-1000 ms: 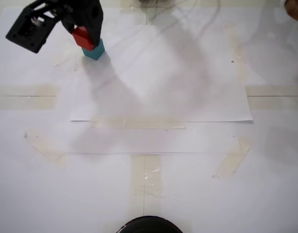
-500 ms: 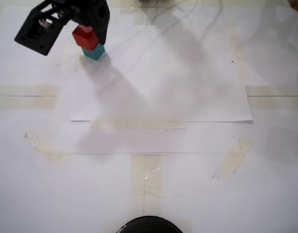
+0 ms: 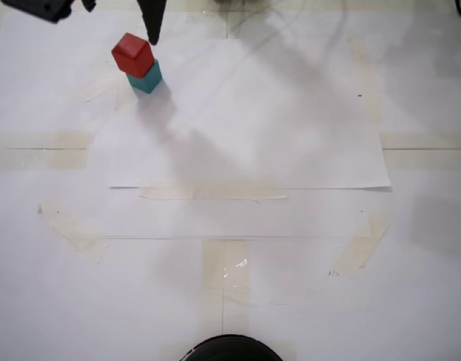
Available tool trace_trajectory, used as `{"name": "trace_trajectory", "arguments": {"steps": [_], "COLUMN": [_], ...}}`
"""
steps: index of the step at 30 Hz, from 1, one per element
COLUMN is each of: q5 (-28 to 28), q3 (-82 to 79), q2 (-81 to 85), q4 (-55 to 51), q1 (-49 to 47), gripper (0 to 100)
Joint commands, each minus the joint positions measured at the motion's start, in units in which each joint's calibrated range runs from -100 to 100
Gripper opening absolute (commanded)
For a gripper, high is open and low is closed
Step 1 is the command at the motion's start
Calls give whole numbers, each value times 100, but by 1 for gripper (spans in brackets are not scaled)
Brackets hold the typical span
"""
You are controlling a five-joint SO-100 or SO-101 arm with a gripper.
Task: Put the red cube on the top of the blue cube.
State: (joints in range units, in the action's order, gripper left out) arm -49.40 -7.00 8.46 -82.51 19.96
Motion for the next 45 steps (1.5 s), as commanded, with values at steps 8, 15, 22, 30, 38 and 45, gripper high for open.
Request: {"name": "trace_trajectory", "arguments": {"steps": [8, 15, 22, 30, 38, 45], "q5": [166, 171, 322, 425, 449, 484], "q3": [1658, 1104, 823, 787, 596, 551], "q2": [768, 1497, 1918, 1678, 1575, 1678], "q4": [-1724, -1732, -1732, -1732, -1724, -1724], "q1": [-1027, -1201, -1117, -1072, -1140, -1178], "gripper": [3, 0, 0, 0, 0, 0]}}
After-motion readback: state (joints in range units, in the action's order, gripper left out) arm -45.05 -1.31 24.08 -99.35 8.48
